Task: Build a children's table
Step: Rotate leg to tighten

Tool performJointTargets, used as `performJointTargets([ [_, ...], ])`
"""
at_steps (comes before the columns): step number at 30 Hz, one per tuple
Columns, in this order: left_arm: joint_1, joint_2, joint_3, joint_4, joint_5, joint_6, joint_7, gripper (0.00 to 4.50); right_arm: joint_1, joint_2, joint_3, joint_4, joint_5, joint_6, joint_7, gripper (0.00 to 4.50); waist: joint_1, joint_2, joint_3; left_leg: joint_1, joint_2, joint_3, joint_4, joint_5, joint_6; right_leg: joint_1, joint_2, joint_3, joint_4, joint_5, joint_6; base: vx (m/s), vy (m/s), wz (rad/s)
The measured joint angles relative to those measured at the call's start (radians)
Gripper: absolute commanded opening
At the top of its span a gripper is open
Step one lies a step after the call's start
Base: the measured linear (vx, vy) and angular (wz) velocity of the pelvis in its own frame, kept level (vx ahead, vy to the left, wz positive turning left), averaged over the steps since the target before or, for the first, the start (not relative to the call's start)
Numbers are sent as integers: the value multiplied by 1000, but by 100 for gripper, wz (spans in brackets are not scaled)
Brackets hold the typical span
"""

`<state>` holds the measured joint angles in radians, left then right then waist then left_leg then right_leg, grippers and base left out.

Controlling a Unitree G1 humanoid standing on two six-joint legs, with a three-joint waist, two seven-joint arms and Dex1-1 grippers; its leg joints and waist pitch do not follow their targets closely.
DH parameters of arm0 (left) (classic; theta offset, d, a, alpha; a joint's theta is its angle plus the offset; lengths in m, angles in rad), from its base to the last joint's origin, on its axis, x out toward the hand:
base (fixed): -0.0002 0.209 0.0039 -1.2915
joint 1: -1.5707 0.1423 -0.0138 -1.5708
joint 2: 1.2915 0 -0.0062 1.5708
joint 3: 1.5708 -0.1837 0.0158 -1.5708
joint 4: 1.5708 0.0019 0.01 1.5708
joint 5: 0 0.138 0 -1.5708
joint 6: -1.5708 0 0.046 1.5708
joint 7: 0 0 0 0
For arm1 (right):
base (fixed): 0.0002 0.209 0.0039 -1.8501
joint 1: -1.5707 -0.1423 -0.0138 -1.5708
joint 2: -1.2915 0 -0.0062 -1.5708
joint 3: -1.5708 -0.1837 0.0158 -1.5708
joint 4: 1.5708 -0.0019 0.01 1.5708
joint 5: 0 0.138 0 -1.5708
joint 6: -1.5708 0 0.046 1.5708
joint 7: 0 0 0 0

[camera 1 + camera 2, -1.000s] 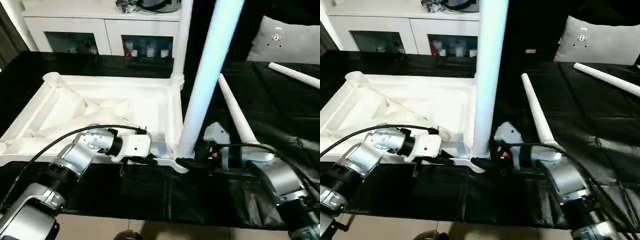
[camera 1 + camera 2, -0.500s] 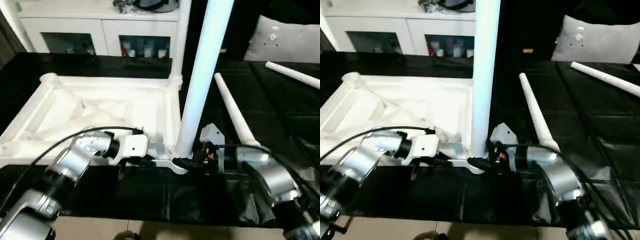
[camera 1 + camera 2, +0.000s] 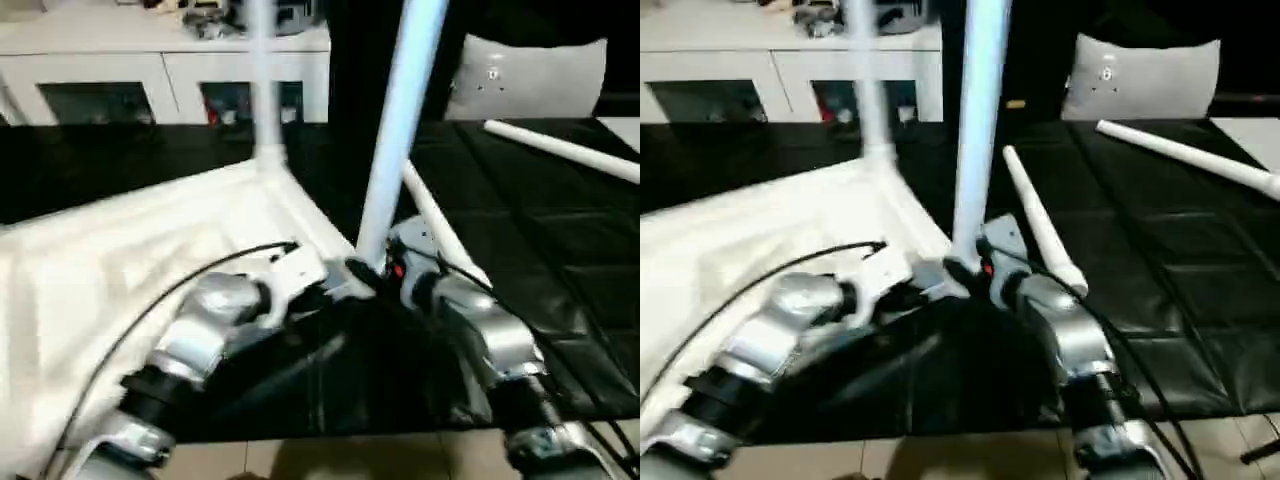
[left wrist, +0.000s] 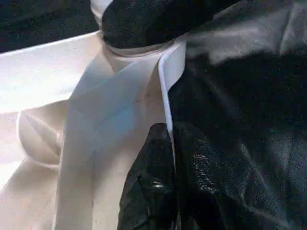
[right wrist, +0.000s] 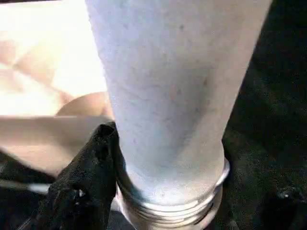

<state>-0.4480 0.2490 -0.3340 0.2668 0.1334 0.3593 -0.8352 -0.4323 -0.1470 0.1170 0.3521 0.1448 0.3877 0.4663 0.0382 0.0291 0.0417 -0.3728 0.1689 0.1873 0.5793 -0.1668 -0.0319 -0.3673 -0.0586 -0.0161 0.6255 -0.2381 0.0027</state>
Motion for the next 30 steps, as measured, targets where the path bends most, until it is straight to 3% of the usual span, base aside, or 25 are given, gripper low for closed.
performJointTargets([
  [4,-13,15,-30,-2,14,-25,-5,0,14,2,-5,3,2,8,1,348,12,0,0,-2,0,0,-1,0,0,-1,0,0,0,1,-2,0,0,0],
  [5,-16,23,-34,-2,19,-34,-7,0,15,2,-8,0,1,3,3,377,17,1,0,-3,0,0,-1,0,0,-2,0,0,-1,2,-3,0,0,0],
  [8,-23,41,-38,-8,27,-49,-16,0,19,-3,-11,-6,2,-10,24,387,24,1,0,-11,0,0,-1,0,0,-8,0,-1,-2,2,-3,0,0,0],
  [14,-29,63,-59,2,38,-116,-28,0,71,-58,-2,-52,11,-65,92,443,42,4,0,-16,1,0,-1,0,0,-12,0,-3,-2,2,-3,0,0,0],
  [16,-37,75,-64,17,37,-146,-42,0,101,-100,9,-78,13,-87,146,443,49,4,0,-16,1,0,-1,0,0,-12,0,-3,-2,2,-3,0,0,0],
  [22,-66,124,-73,77,25,-240,-101,0,162,-212,15,-156,23,-122,302,443,51,4,0,-16,1,0,-1,0,0,-12,0,-3,-2,2,-3,0,0,0],
  [30,-103,214,-96,151,5,-426,-277,0,161,-339,40,-174,26,-201,488,443,55,3,0,-17,2,0,-1,0,1,-12,0,-3,-2,2,-3,0,0,0],
])
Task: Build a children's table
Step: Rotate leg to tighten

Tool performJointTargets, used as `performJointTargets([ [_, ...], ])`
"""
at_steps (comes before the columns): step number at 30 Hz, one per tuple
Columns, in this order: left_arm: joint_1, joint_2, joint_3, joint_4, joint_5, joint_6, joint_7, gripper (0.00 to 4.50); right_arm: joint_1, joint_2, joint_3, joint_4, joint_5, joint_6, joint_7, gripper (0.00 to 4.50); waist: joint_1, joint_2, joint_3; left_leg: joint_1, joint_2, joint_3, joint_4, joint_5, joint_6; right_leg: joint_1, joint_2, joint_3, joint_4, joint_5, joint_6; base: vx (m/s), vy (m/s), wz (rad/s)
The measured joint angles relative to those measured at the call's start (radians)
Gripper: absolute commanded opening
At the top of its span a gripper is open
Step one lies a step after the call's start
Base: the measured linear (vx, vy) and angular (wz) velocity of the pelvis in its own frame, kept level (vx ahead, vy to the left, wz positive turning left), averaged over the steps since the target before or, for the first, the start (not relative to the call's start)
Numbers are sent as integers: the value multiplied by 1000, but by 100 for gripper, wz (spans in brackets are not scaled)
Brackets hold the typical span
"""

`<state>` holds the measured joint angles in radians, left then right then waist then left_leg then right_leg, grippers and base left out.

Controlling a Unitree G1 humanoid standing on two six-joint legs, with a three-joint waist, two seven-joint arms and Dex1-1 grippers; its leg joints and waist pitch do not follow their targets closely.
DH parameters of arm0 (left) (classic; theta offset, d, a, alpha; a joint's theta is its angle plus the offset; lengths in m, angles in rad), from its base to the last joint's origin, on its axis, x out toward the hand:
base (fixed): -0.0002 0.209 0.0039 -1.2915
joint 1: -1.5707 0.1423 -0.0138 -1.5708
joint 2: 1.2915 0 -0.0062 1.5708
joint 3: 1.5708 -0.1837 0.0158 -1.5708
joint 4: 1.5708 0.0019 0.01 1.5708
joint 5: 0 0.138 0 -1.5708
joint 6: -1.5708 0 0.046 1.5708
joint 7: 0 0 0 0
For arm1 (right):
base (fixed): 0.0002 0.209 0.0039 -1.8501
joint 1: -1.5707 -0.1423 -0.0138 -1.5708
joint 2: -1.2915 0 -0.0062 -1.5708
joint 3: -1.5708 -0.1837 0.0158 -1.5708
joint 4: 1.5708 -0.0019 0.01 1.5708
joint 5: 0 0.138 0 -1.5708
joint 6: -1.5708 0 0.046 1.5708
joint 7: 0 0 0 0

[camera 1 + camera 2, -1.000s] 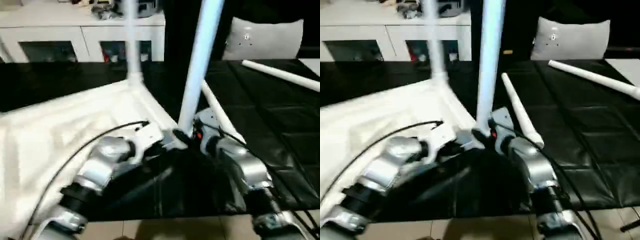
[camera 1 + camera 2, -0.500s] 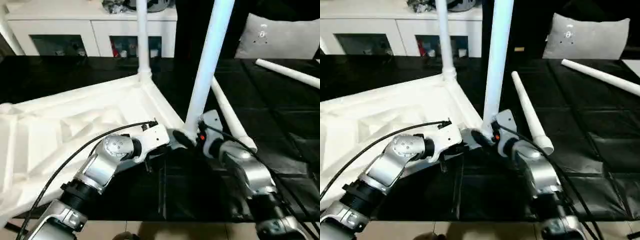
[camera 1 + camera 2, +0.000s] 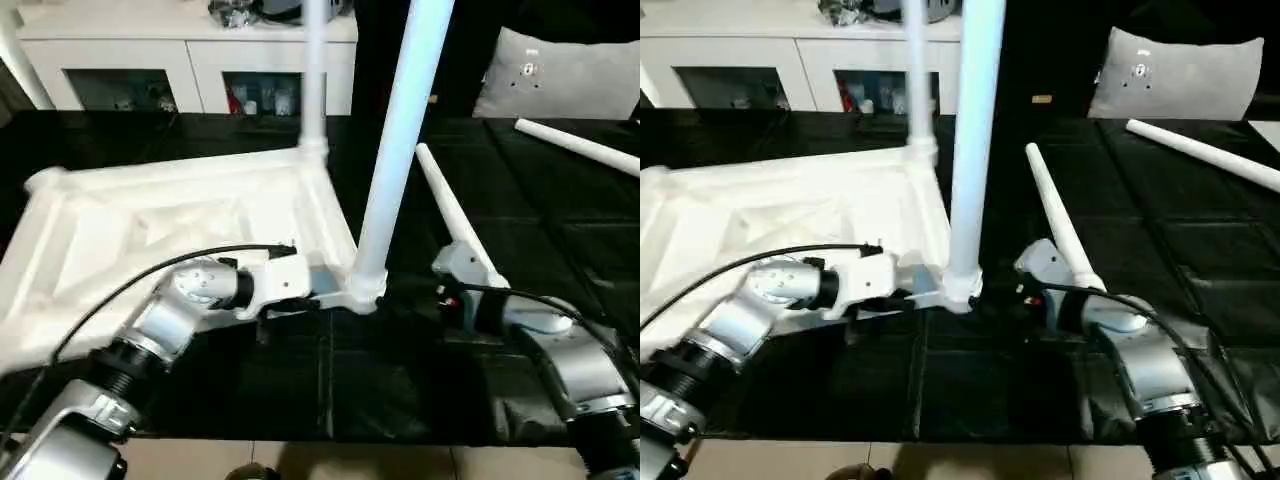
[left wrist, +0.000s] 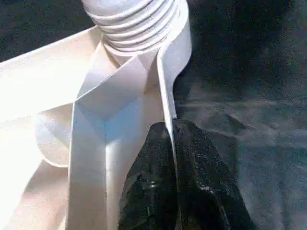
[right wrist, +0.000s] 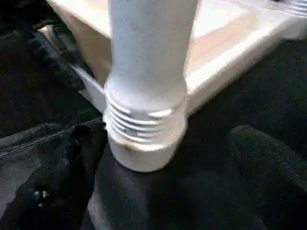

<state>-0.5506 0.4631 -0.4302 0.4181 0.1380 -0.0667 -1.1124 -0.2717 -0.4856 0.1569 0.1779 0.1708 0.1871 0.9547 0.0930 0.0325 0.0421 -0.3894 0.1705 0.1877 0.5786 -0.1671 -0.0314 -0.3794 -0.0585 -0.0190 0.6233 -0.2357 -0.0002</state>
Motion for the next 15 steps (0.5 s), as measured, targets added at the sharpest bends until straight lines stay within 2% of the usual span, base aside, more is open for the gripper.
performJointTargets([
  [5,-8,7,-16,13,-20,-47,-69,0,-7,-21,23,-1,20,-4,96,443,14,0,0,-1,0,0,1,0,1,0,0,0,0,0,0,0,0,0],
  [9,-15,12,-22,41,-29,-114,-124,0,-18,-29,51,3,29,-14,155,405,21,0,0,0,1,0,3,0,1,0,0,0,2,0,0,0,0,0],
  [15,-16,18,-32,41,-47,-136,-171,0,-42,-2,84,24,28,-38,188,351,23,0,0,0,1,1,4,0,1,0,-1,0,3,0,0,0,0,0],
])
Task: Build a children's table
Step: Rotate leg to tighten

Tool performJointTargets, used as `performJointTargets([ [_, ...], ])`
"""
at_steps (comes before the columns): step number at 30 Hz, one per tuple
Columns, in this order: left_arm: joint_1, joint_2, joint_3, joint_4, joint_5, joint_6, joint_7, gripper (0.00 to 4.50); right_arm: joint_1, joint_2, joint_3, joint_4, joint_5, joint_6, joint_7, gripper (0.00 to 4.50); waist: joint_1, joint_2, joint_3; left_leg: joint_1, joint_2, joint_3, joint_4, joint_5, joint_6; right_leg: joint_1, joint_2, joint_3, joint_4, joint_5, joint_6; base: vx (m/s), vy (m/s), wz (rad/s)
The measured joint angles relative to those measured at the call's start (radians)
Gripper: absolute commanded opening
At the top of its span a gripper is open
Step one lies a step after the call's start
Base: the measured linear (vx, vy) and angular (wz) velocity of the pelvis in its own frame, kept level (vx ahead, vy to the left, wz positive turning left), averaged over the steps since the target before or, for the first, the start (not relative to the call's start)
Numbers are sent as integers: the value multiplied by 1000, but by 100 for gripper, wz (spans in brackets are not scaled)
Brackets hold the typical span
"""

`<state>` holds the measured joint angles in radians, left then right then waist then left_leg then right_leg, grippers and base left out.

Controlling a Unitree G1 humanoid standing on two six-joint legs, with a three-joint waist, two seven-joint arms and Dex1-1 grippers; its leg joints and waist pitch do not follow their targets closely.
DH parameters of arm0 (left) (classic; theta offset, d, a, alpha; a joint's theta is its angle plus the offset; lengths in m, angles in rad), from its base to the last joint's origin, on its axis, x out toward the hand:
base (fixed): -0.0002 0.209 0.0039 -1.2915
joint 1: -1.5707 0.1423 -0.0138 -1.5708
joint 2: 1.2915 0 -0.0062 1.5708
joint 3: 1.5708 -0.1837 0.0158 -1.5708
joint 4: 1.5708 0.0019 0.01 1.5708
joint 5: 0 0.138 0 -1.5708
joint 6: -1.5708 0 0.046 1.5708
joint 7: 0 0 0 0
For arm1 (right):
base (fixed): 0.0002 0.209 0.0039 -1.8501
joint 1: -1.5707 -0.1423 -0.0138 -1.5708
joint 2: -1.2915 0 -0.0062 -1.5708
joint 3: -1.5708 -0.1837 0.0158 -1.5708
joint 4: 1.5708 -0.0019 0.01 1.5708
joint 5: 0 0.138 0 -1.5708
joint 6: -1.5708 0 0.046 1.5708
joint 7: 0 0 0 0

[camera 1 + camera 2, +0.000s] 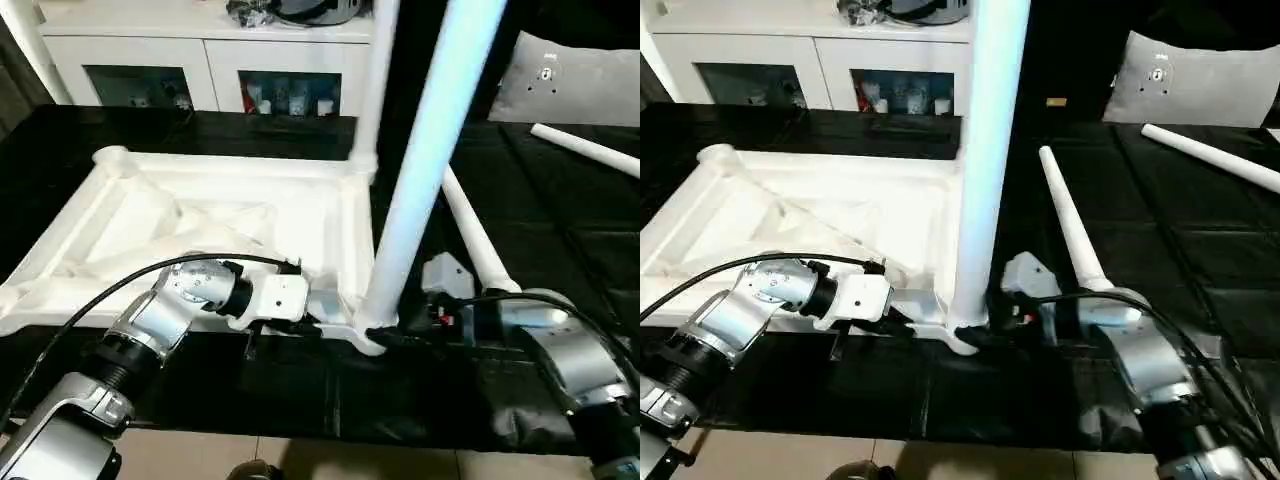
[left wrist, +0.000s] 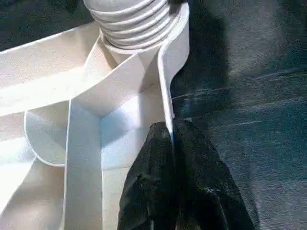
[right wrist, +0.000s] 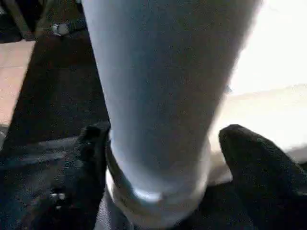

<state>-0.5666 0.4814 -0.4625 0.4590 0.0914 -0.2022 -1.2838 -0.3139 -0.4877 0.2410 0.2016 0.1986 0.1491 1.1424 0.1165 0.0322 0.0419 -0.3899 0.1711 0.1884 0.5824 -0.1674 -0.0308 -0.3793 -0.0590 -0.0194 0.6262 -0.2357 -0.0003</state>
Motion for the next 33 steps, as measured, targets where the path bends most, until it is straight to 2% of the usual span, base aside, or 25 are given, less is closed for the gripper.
performJointTargets([
  [6,0,1,0,4,-3,-13,-12,0,0,8,5,7,3,-1,19,287,0,0,0,0,0,0,1,0,0,0,0,0,0,0,0,0,0,0],
  [13,6,3,6,0,-13,4,-17,0,3,17,4,7,4,6,17,272,-2,0,0,0,1,0,0,0,0,0,0,0,1,0,0,0,0,0],
  [17,28,-1,32,-40,-15,108,6,0,8,72,-2,-18,-1,95,-71,270,-11,-4,-2,5,1,1,0,0,-1,1,0,1,4,0,0,0,0,0],
  [22,60,-25,78,-87,4,289,121,0,-18,202,-48,24,-20,195,-279,270,-51,-4,-3,13,1,1,1,1,-2,3,0,2,4,-1,2,0,0,0],
  [24,66,-63,98,-112,45,380,208,0,-73,285,-74,93,-49,234,-414,270,-74,-6,-2,17,0,1,2,1,-2,4,-1,3,3,-2,2,0,0,0],
  [26,65,-123,114,-116,71,462,294,0,-123,338,-95,155,-80,251,-539,270,-87,-5,-2,20,-1,1,2,1,-2,1,-2,3,0,-2,2,-54,29,-18],
  [29,64,-211,117,-125,81,552,395,0,-163,370,-117,217,-106,242,-668,270,-88,-5,-2,22,-1,-4,1,1,-2,0,-2,1,-14,-2,2,-19,12,-5],
  [32,64,-241,114,-131,82,581,438,0,-170,393,-139,237,-114,231,-720,270,-86,-5,-2,22,-4,-4,-1,1,-1,0,-2,3,-18,-1,2,0,0,0],
  [33,64,-243,113,-131,83,581,448,0,-170,397,-147,238,-114,231,-724,325,-84,-5,-2,22,-5,-4,-1,1,-1,-1,-2,4,-18,-1,1,0,0,0],
])
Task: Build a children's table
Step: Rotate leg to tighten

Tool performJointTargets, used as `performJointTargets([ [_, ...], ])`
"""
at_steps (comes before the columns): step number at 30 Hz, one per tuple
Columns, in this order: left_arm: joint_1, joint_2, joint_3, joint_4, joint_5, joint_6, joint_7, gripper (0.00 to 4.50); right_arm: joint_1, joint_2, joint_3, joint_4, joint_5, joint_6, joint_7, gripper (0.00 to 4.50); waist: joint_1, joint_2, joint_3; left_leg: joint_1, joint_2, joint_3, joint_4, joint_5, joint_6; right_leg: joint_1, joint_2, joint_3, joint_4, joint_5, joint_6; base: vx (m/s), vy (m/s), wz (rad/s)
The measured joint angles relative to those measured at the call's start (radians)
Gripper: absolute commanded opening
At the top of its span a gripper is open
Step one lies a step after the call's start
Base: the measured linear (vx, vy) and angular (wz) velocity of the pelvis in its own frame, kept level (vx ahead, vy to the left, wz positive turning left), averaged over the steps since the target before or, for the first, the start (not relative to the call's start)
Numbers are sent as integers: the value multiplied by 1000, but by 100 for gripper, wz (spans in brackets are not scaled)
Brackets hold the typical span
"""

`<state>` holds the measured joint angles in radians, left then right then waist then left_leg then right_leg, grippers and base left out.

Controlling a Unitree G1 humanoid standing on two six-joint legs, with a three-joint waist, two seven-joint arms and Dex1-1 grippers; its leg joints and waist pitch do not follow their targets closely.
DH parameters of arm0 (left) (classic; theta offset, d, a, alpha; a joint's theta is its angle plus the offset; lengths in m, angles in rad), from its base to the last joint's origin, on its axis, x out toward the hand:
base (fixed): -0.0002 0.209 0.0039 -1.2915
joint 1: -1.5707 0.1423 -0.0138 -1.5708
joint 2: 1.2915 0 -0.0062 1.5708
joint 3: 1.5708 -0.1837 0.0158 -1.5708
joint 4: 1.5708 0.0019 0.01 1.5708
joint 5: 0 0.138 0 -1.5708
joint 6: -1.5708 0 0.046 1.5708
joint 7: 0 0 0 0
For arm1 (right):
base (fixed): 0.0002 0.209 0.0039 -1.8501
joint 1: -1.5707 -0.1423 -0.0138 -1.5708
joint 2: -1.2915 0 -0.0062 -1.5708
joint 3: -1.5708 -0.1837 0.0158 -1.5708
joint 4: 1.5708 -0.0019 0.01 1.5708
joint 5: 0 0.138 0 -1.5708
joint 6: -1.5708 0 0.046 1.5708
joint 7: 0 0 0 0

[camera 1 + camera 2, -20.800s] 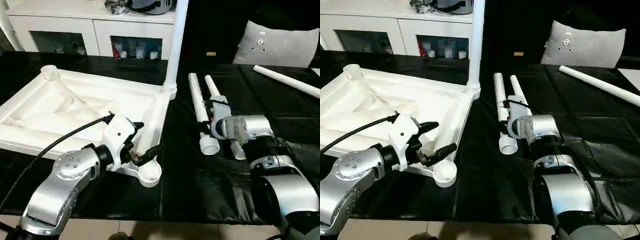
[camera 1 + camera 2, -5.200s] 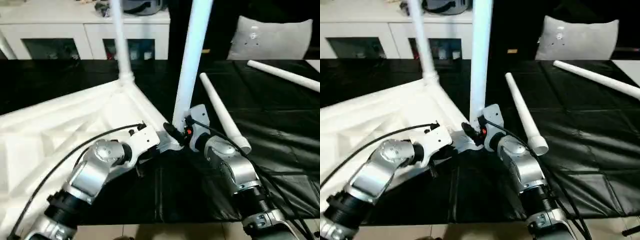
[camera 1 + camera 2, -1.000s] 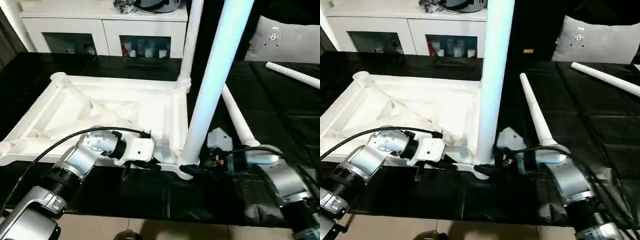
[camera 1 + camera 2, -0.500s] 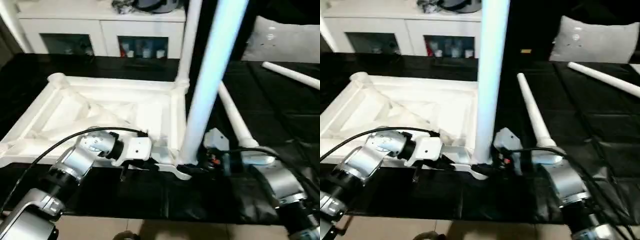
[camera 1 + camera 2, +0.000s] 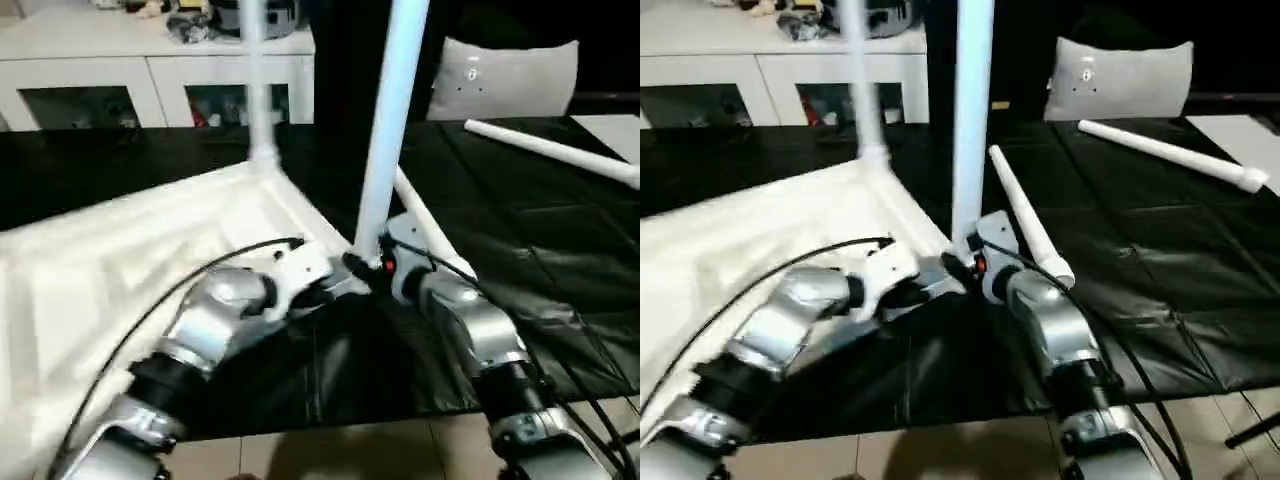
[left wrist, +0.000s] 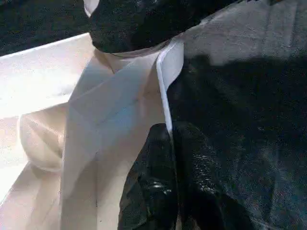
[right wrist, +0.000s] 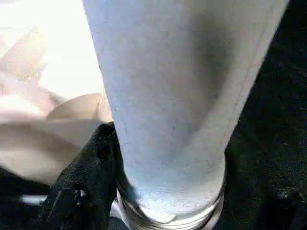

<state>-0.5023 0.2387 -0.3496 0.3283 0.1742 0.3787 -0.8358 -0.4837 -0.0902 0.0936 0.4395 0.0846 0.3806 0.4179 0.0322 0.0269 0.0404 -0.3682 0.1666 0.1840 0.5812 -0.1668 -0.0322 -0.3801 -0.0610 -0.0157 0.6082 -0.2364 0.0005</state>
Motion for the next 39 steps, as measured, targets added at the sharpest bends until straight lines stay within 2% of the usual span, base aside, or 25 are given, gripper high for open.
performJointTargets([
  [4,-9,4,-18,-1,22,-13,2,0,14,0,-19,-2,14,-1,20,346,6,2,1,-1,0,0,-2,0,0,-1,0,0,0,1,-1,0,0,0],
  [7,-11,13,-20,-11,22,-23,-2,0,34,-15,-18,-10,24,-25,45,387,15,4,2,-4,-1,0,-2,0,0,2,0,1,1,9,-8,0,0,0],
  [9,-15,23,-22,-12,22,-34,-3,0,57,-39,-13,-38,31,-43,79,397,25,4,2,-8,-1,1,-2,0,0,-1,0,1,0,22,-5,0,0,0],
  [12,-18,45,-30,-6,19,-79,-19,0,95,-82,-6,-85,39,-64,152,434,33,4,3,-9,1,1,-4,0,0,-3,1,0,1,27,1,0,0,0],
  [15,-36,77,-40,29,16,-158,-55,0,127,-141,5,-128,42,-87,232,445,36,4,3,-12,3,0,-7,1,-1,-6,2,-3,2,27,1,0,0,0],
  [18,-58,123,-41,72,11,-249,-102,0,141,-212,21,-163,56,-115,326,445,38,4,3,-19,4,0,-7,1,-2,-11,3,-4,2,27,1,0,0,0],
  [22,-75,187,-52,115,-14,-367,-202,0,158,-325,36,-204,70,-144,474,445,44,4,3,-21,4,1,-7,0,-2,-13,2,-4,0,26,0,0,0,0],
  [25,-81,226,-66,121,-23,-419,-280,0,159,-354,43,-219,79,-148,550,445,48,4,3,-21,5,2,-7,0,-2,-14,2,-4,1,26,0,0,0,0],
  [27,-83,246,-76,123,-33,-454,-337,0,159,-378,60,-238,88,-148,605,445,56,4,3,-21,6,3,-7,0,-2,-14,2,-4,2,26,0,0,0,0],
  [32,-90,258,-97,136,-49,-519,-414,0,159,-387,99,-241,112,-149,677,445,69,4,3,-21,6,4,-4,0,-2,-13,1,-4,2,26,-1,0,0,0],
  [39,-94,256,-106,141,-62,-537,-462,0,159,-376,112,-241,120,-125,716,376,79,4,3,-20,6,4,-2,0,-2,-12,1,-4,3,27,-1,0,0,0],
])
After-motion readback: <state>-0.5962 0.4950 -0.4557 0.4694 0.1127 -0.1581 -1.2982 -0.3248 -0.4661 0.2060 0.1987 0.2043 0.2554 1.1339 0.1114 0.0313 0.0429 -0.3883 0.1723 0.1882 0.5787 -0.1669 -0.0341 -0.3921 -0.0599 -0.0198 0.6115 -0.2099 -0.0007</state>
